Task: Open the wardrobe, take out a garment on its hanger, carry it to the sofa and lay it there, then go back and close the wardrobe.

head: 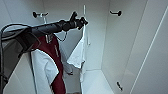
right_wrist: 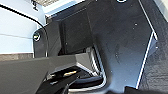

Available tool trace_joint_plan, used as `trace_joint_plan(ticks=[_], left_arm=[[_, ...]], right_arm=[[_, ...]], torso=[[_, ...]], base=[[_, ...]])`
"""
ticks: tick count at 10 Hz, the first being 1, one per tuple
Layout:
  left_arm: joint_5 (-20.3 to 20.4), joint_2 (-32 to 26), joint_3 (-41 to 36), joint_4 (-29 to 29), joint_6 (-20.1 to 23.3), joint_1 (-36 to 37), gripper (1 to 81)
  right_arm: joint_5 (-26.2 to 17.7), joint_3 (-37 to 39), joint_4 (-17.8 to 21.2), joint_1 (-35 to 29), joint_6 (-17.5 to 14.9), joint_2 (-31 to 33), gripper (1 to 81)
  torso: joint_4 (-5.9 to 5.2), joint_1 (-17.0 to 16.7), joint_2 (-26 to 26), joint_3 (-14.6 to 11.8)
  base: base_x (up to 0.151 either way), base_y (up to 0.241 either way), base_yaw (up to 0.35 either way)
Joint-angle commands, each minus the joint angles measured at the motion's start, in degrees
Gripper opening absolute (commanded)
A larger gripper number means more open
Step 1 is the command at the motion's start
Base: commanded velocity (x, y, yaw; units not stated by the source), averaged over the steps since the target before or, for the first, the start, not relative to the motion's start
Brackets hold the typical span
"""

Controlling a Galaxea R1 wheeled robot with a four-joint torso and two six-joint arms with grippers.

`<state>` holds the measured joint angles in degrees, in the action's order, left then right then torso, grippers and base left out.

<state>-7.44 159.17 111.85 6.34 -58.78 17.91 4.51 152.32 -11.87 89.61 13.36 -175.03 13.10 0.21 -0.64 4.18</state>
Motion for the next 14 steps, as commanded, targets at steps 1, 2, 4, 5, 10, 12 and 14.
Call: trace_joint_plan(ticks=[1,2,4,5,10,12,14], left_arm=[[2.51,1.24,-2.33,2.71,0.78,11.67,1.0],[2.25,2.56,-3.65,2.71,0.78,10.62,1.0],[2.07,6.43,-3.92,2.80,0.78,8.42,1.0],[2.07,8.43,-3.92,2.89,0.78,7.62,1.0],[1.99,10.38,-5.32,2.80,0.78,5.34,1.0],[2.16,10.47,-5.32,2.80,0.78,4.19,1.0],[2.16,11.34,-5.24,2.89,0.86,2.96,1.0]], right_arm=[[-2.93,-0.37,0.27,-2.28,-0.09,0.10,81.1],[-2.93,-0.37,0.27,-2.64,-0.09,0.10,81.1],[-2.93,-0.63,0.18,-2.90,-0.09,0.10,81.1],[-2.93,-0.63,0.10,-2.90,-0.09,0.10,81.1],[-2.93,-0.55,-0.08,-2.90,-0.09,0.10,81.1],[-2.93,-0.63,-0.08,-2.82,-0.09,0.10,81.1],[-2.93,-0.72,-0.08,-2.90,-0.09,0.10,81.1]], torso=[[0.05,0.00,0.00,0.00],[0.02,0.00,0.00,0.00],[0.05,0.02,0.00,0.00],[0.05,0.02,0.00,0.00],[0.05,0.06,0.02,-2.73],[-5.59,-0.02,0.00,-3.43],[-1.62,-0.02,0.00,-3.45]], base=[[0.000,0.000,0.000],[0.000,0.000,0.000],[0.000,0.000,0.000],[0.000,0.000,0.000],[0.000,0.000,0.000],[0.000,0.000,0.000],[0.000,0.000,0.000]])
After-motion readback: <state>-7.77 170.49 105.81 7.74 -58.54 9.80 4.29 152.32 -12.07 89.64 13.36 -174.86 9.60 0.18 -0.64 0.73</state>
